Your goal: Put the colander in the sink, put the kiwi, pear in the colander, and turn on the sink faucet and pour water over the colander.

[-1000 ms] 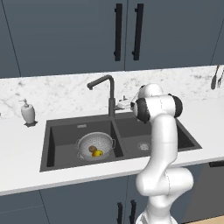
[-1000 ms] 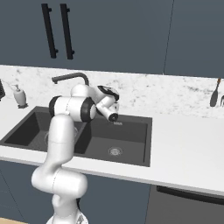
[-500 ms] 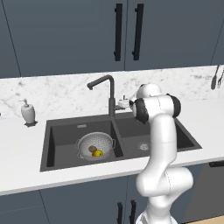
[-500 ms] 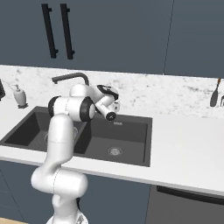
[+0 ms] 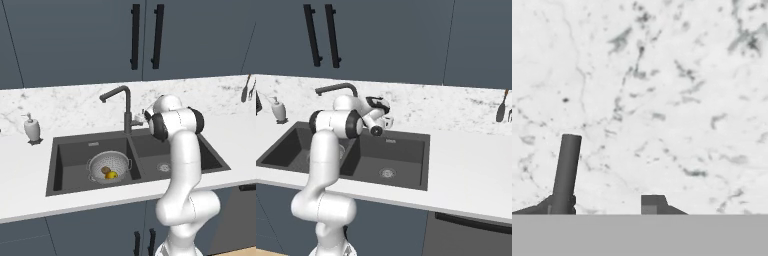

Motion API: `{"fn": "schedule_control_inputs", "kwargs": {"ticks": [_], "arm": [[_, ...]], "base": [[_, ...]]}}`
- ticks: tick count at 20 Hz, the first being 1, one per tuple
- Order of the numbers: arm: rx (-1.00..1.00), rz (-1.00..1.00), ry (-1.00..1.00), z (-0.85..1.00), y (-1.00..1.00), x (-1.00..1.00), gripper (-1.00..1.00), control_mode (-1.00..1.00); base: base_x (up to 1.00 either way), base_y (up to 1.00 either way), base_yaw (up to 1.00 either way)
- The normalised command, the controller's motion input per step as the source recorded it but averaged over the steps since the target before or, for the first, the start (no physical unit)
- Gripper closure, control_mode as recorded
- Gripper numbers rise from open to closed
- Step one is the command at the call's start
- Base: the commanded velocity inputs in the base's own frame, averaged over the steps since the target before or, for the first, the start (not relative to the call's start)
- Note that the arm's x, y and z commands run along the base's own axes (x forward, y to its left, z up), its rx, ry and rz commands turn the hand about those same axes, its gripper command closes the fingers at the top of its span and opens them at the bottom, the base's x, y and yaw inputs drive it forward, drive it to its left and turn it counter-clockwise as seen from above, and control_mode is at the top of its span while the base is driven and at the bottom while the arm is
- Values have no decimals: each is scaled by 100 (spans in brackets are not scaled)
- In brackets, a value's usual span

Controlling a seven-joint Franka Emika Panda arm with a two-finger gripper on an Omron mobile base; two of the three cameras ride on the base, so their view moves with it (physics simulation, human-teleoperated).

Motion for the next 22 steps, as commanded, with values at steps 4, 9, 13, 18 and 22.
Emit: {"fn": "schedule_control_inputs", "kwargs": {"ticks": [4,9,13,18,22], "arm": [[1,-13,10,0,-100,0,100,-100],[4,-11,10,0,-100,0,100,-100],[6,-9,10,0,-100,0,100,-100],[7,-8,9,0,-100,0,100,-100],[8,-7,8,0,-100,0,100,-100]], "base": [[0,0,0],[0,0,0],[0,0,0],[0,0,0],[0,0,0]]}}
